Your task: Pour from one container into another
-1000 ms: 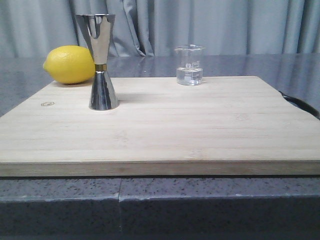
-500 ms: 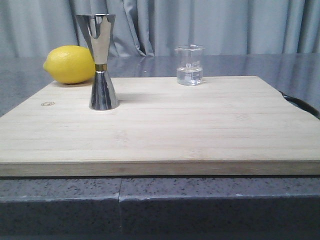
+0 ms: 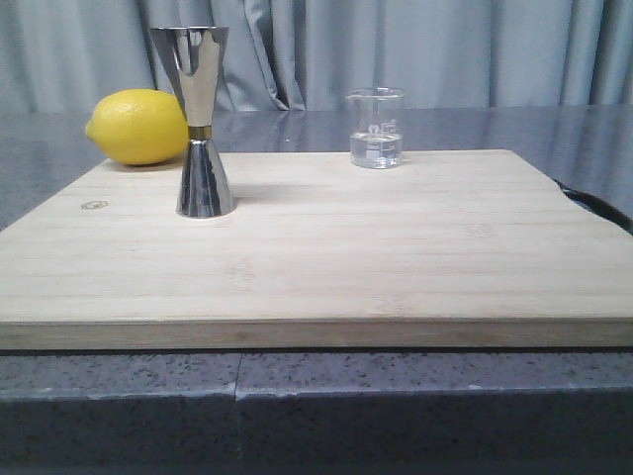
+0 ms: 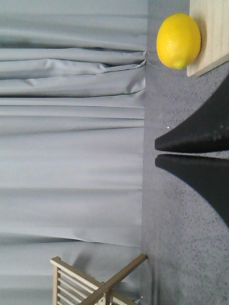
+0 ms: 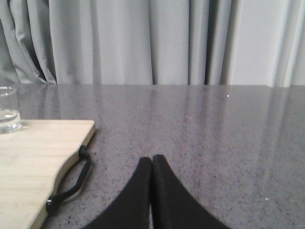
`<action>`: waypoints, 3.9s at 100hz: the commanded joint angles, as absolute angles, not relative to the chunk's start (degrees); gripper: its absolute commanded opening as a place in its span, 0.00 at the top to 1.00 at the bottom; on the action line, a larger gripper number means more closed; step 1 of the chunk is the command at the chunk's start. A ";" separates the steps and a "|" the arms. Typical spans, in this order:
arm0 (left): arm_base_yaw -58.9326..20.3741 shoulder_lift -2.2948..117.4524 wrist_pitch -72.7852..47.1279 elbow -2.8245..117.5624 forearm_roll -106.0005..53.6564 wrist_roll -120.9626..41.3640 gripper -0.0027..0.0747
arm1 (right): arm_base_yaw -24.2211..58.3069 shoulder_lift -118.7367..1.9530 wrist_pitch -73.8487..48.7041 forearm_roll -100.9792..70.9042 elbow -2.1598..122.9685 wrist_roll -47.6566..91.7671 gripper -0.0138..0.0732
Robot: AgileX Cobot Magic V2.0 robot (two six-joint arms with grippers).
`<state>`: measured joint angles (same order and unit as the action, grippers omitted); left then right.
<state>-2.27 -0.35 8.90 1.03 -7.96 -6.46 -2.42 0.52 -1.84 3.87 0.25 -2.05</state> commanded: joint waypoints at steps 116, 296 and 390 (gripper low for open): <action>-2.78 20.91 -9.31 30.76 -7.35 -6.39 0.99 | -2.50 -13.51 -18.20 3.60 30.86 0.00 0.92; -2.65 51.09 -42.59 45.47 -52.18 -58.68 0.19 | -2.50 -26.74 -34.48 0.57 41.55 0.00 0.17; -2.65 83.37 -69.63 45.47 -90.76 -112.80 0.19 | -2.50 -28.27 -34.16 -0.61 41.55 0.00 0.17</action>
<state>-2.27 83.69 -64.40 43.74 -84.97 -110.55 -2.42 -27.49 -38.55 -0.55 39.53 -0.56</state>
